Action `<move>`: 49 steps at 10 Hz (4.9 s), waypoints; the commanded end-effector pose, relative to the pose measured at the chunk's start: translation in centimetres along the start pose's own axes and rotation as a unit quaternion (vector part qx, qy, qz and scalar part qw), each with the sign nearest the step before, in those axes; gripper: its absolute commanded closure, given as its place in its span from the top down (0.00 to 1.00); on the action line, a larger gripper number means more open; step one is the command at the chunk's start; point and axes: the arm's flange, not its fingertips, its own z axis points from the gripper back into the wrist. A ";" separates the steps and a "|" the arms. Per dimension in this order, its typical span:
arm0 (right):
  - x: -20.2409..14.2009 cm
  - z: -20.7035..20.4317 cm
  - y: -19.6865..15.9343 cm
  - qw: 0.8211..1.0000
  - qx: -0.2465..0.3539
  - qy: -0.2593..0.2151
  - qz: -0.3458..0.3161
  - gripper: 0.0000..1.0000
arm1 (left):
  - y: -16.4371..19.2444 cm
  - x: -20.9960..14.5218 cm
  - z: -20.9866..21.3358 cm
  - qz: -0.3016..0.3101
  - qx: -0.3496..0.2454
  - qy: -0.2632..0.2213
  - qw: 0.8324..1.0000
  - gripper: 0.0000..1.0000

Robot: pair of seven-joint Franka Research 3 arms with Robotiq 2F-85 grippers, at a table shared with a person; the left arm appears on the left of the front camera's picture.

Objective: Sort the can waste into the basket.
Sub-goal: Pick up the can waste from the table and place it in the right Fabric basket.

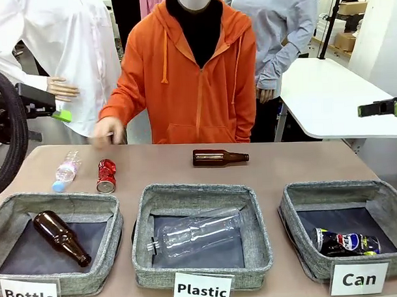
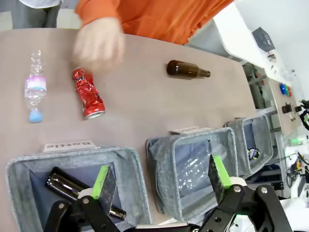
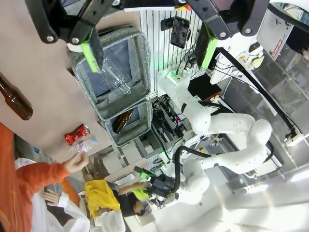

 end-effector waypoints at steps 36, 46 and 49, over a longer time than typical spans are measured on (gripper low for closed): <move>0.0 0.1 0.0 1.000 0.000 0.004 0.011 1.00 | 11.8 7.5 -3.7 0.038 0.005 0.237 0.971 1.00; 0.0 0.1 0.0 1.000 0.000 0.004 0.011 1.00 | 6.7 7.8 -25.8 0.025 0.252 0.189 0.949 1.00; 0.0 0.1 0.0 1.000 0.000 0.004 0.011 1.00 | 6.9 8.1 -24.6 0.029 0.228 0.174 0.957 1.00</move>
